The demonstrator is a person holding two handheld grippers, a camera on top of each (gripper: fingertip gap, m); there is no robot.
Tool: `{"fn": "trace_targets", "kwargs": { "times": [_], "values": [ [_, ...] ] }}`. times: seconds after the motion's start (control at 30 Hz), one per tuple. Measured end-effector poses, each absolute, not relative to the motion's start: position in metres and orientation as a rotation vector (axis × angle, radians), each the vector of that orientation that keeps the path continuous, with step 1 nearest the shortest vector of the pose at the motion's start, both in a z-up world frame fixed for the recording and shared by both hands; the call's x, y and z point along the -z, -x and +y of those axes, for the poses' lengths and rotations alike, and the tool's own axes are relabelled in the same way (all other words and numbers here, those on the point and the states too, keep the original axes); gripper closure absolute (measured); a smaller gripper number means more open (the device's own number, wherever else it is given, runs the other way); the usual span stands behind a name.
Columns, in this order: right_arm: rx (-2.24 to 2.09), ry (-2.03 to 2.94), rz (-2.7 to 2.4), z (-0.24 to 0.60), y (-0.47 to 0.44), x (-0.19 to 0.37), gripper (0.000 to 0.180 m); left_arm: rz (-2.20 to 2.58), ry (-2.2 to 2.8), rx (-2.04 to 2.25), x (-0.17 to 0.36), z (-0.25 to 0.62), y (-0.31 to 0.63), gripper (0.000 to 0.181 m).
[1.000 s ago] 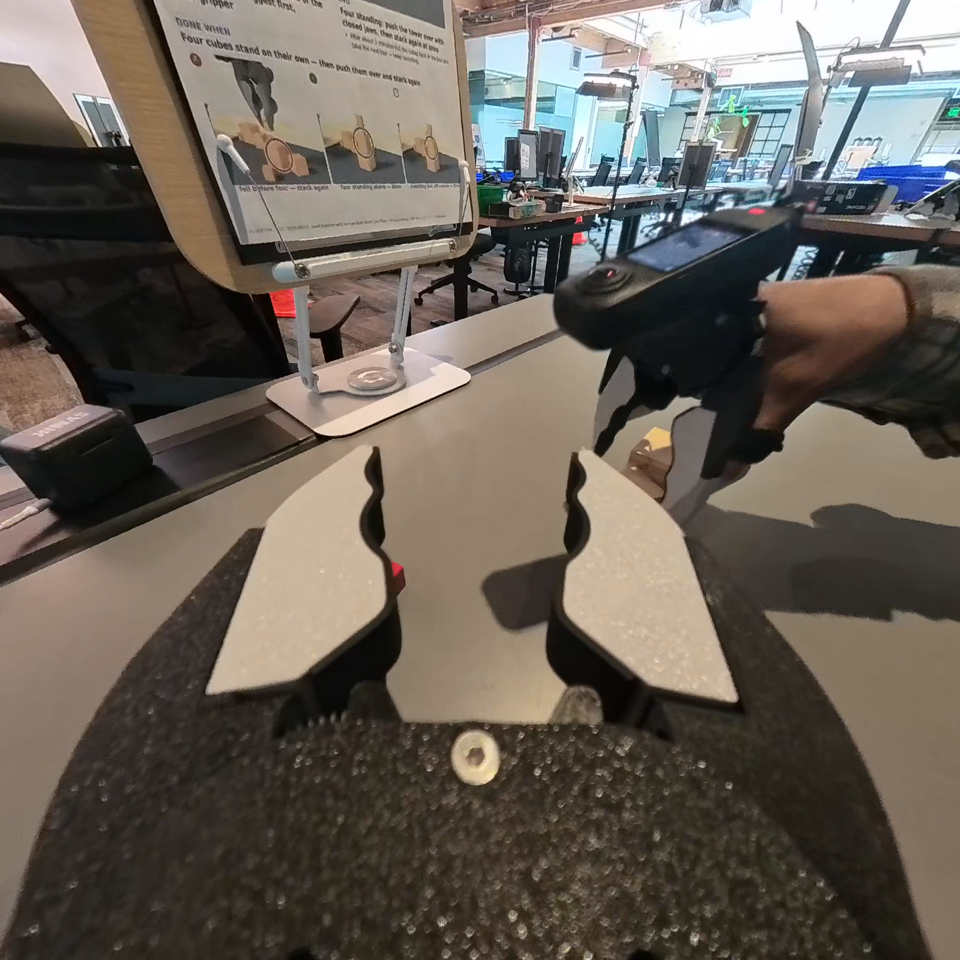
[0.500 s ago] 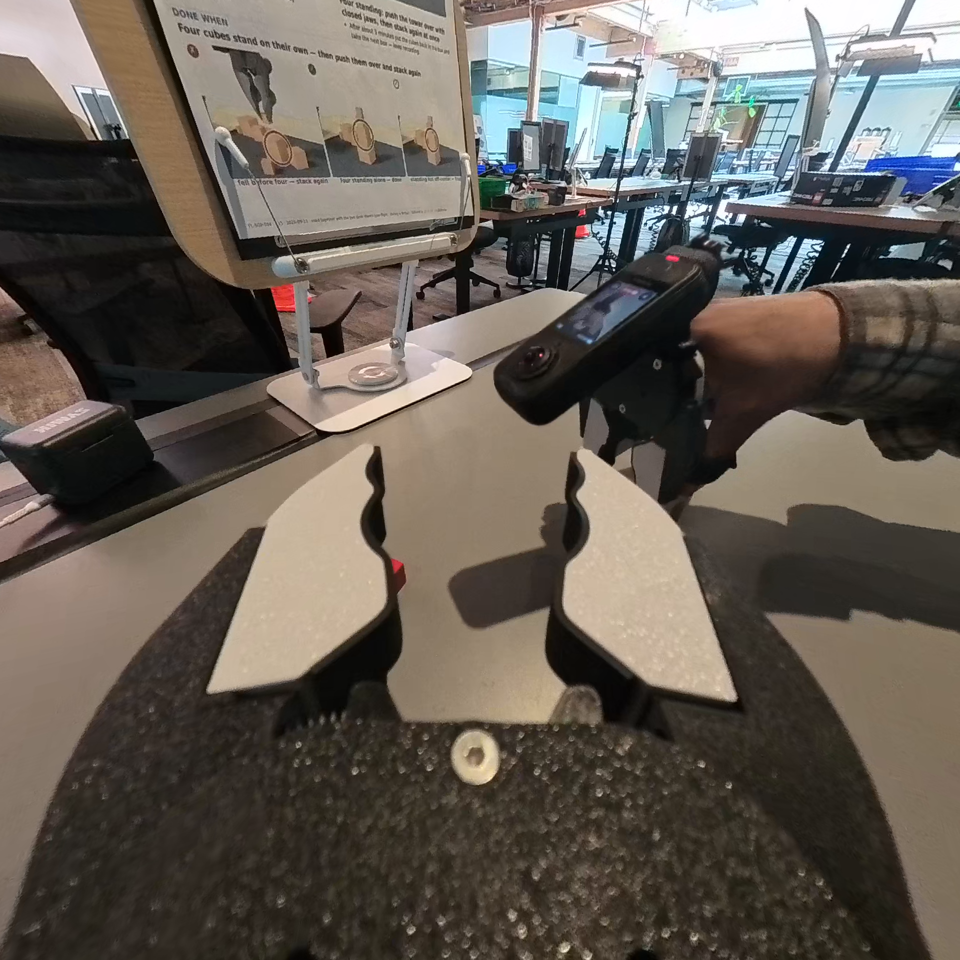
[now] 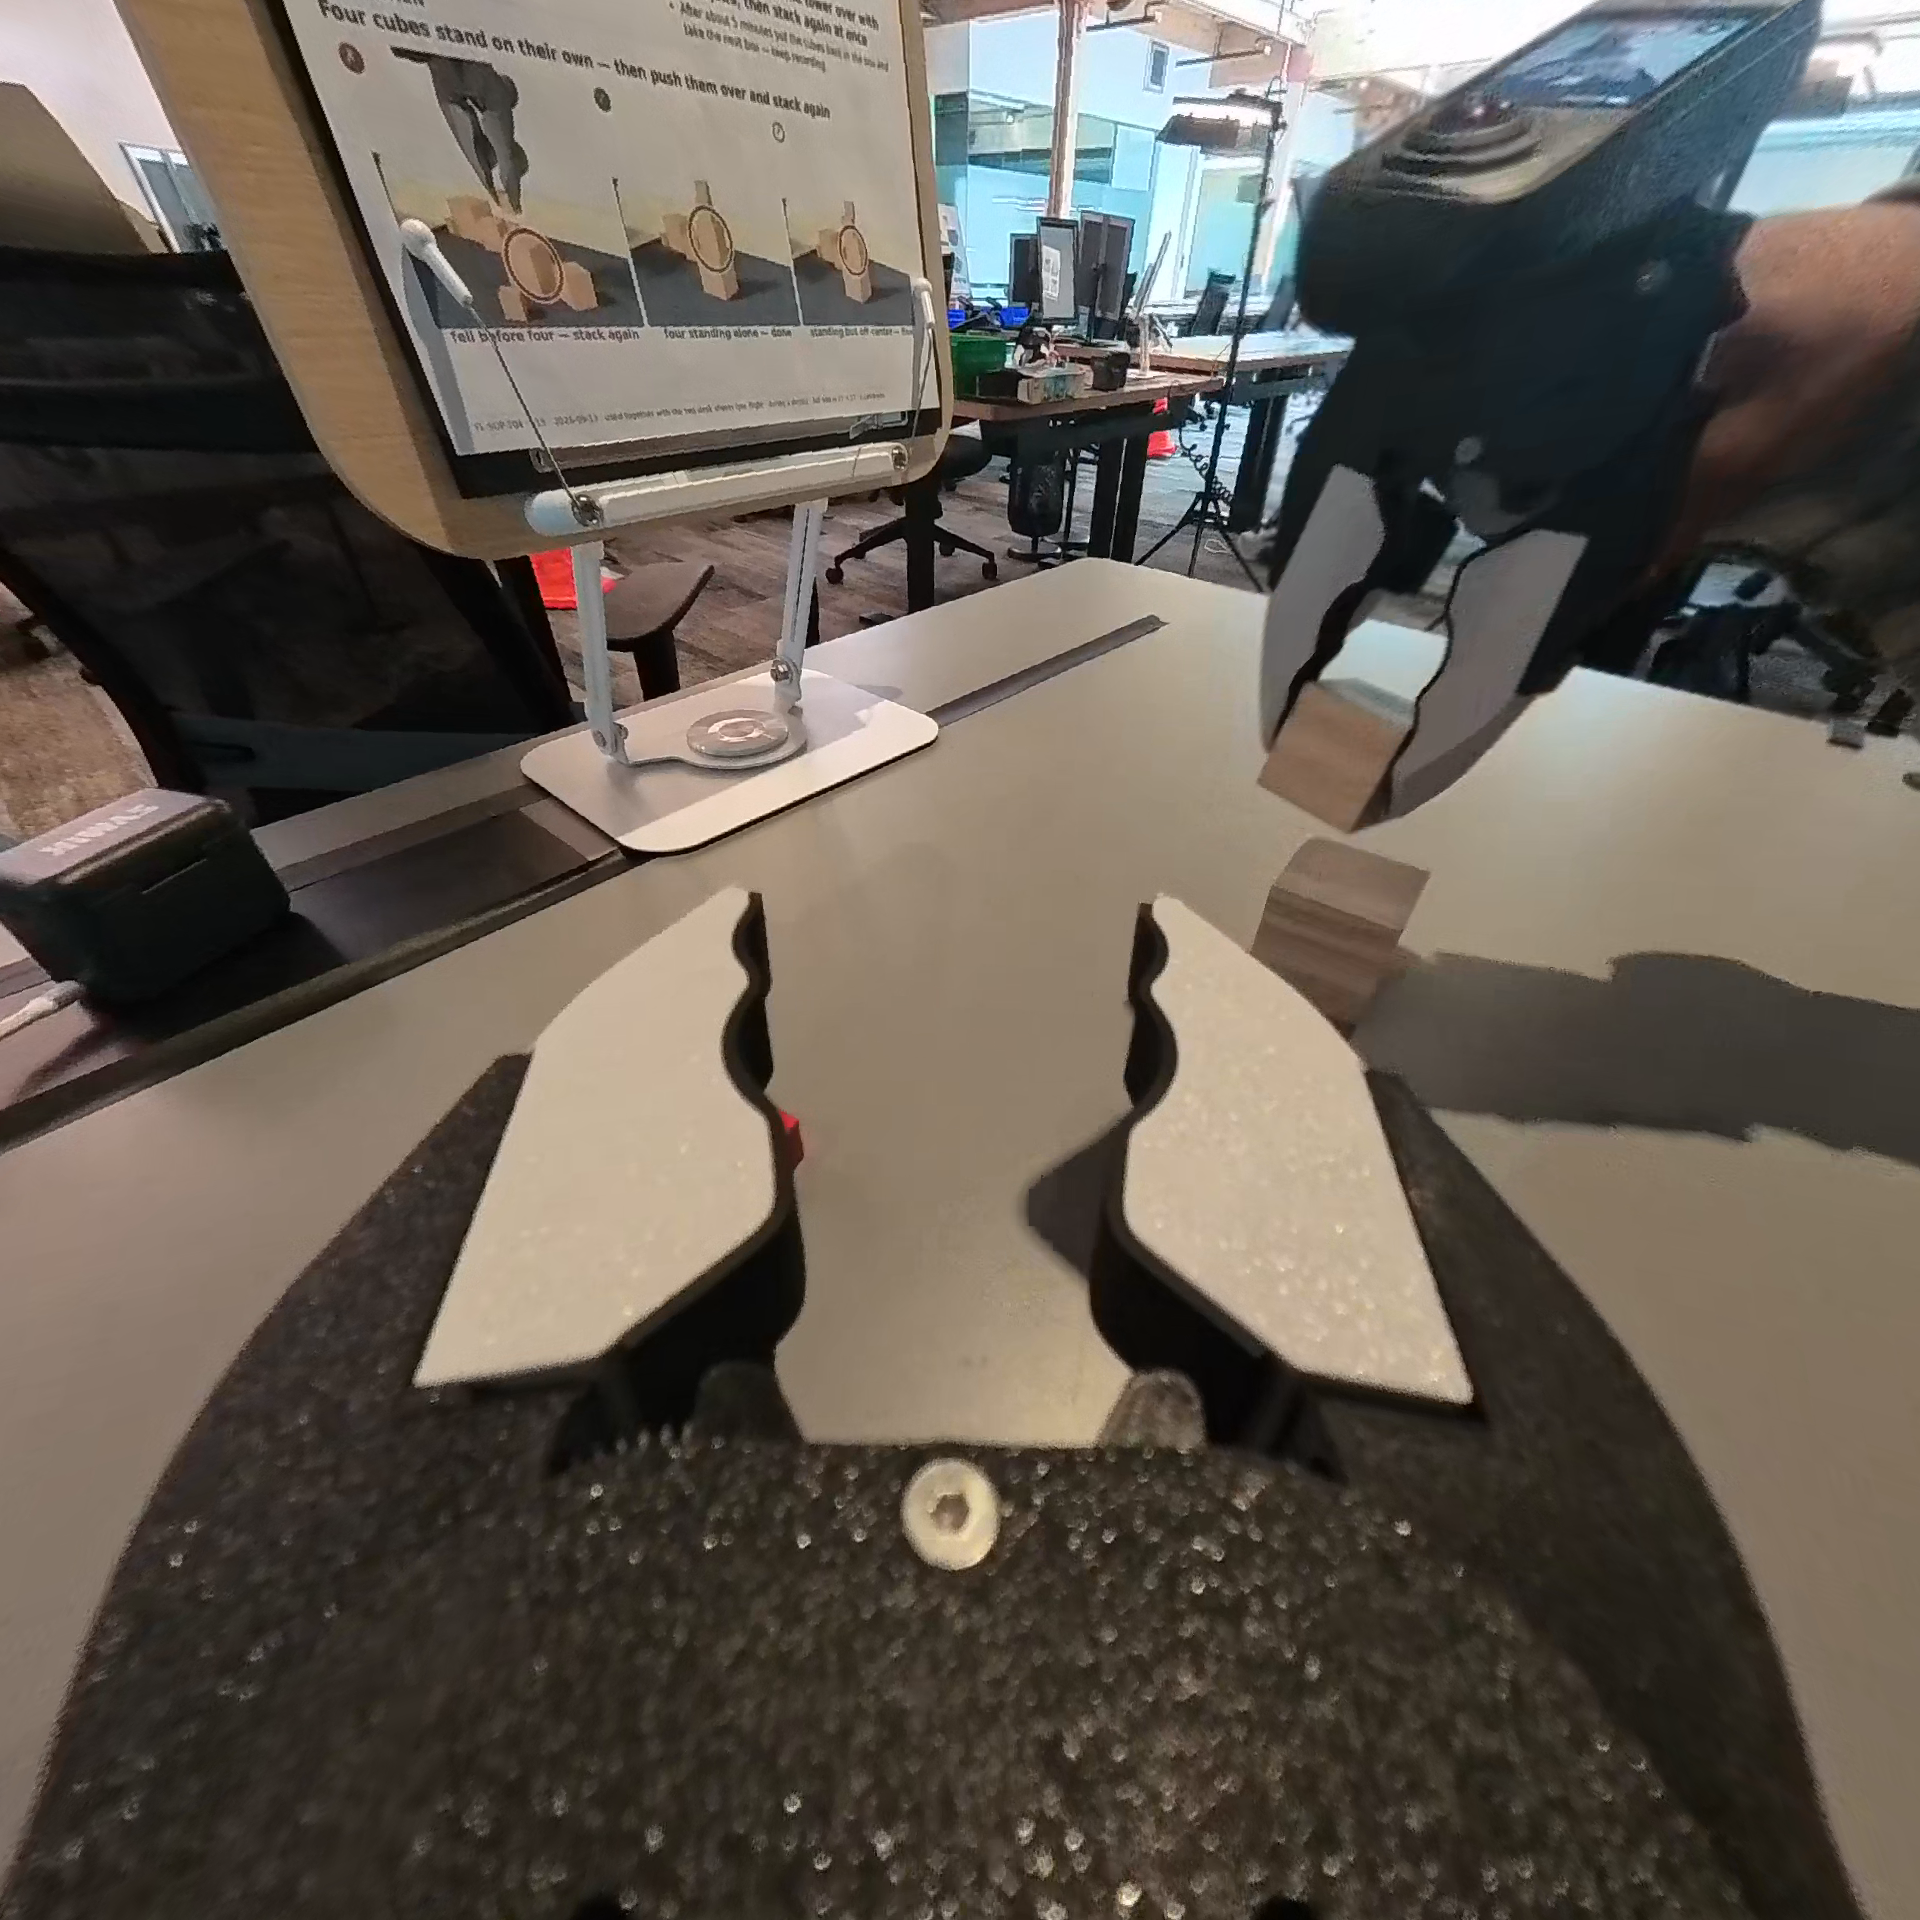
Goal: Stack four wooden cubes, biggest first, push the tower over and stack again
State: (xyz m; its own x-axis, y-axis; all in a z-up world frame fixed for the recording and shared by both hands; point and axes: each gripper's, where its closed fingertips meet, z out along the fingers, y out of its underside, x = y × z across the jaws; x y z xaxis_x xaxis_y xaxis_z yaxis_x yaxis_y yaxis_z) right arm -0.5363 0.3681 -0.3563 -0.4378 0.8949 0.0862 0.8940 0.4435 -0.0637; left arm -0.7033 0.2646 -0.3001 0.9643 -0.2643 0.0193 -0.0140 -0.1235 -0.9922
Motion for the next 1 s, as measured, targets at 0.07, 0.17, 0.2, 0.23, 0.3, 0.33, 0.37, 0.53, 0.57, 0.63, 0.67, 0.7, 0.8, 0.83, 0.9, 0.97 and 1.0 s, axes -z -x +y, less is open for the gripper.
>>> {"fn": "trace_targets", "kwargs": {
  "times": [0.07, 0.17, 0.2, 0.23, 0.3, 0.33, 0.37, 0.53, 0.57, 0.63, 0.67, 0.7, 0.8, 0.83, 0.9, 0.97, 1.0],
  "values": [
    [0.005, 1.542, -2.631, 0.371, 0.524, 0.357, 0.135, 0.215, 1.686, 0.218, 0.301, 0.265, 0.702, 0.114],
    [-0.005, 1.496, -2.679, 0.371, 0.514, 0.363, 0.135, 0.218, 1.692, 0.216, 0.302, 0.266, 0.701, 0.114],
    [-0.016, 1.489, -2.699, 0.369, 0.512, 0.366, 0.135, 0.219, 1.696, 0.219, 0.304, 0.266, 0.701, 0.114],
    [-0.019, 1.479, -2.715, 0.368, 0.510, 0.369, 0.135, 0.220, 1.701, 0.221, 0.305, 0.267, 0.701, 0.114],
    [-0.022, 1.465, -2.739, 0.366, 0.510, 0.375, 0.135, 0.221, 1.708, 0.223, 0.307, 0.268, 0.700, 0.114],
    [-0.027, 1.460, -2.756, 0.365, 0.509, 0.377, 0.135, 0.221, 1.711, 0.224, 0.308, 0.268, 0.700, 0.114],
    [-0.022, 1.457, -2.772, 0.364, 0.509, 0.380, 0.135, 0.221, 1.714, 0.225, 0.309, 0.269, 0.700, 0.114],
    [0.056, 1.429, -2.834, 0.364, 0.509, 0.389, 0.135, 0.221, 1.725, 0.228, 0.312, 0.269, 0.701, 0.114],
    [0.063, 1.431, -2.845, 0.364, 0.508, 0.390, 0.135, 0.220, 1.726, 0.229, 0.312, 0.269, 0.701, 0.114],
    [0.073, 1.430, -2.861, 0.363, 0.508, 0.391, 0.135, 0.220, 1.729, 0.229, 0.313, 0.270, 0.702, 0.114],
    [0.081, 1.430, -2.865, 0.363, 0.508, 0.391, 0.135, 0.220, 1.729, 0.229, 0.313, 0.270, 0.702, 0.114],
    [0.087, 1.428, -2.869, 0.363, 0.508, 0.391, 0.135, 0.220, 1.729, 0.228, 0.313, 0.270, 0.702, 0.114],
    [0.091, 1.415, -2.883, 0.362, 0.510, 0.391, 0.135, 0.220, 1.728, 0.228, 0.313, 0.269, 0.702, 0.114],
    [0.108, 1.407, -2.887, 0.362, 0.510, 0.391, 0.135, 0.219, 1.729, 0.228, 0.313, 0.270, 0.702, 0.114],
    [0.145, 1.392, -2.896, 0.364, 0.510, 0.392, 0.135, 0.218, 1.730, 0.229, 0.313, 0.270, 0.702, 0.114],
    [0.166, 1.386, -2.899, 0.365, 0.510, 0.393, 0.135, 0.219, 1.731, 0.228, 0.314, 0.270, 0.702, 0.114],
    [0.164, 1.387, -2.902, 0.365, 0.510, 0.394, 0.135, 0.219, 1.731, 0.228, 0.314, 0.270, 0.702, 0.114]
  ]
}}
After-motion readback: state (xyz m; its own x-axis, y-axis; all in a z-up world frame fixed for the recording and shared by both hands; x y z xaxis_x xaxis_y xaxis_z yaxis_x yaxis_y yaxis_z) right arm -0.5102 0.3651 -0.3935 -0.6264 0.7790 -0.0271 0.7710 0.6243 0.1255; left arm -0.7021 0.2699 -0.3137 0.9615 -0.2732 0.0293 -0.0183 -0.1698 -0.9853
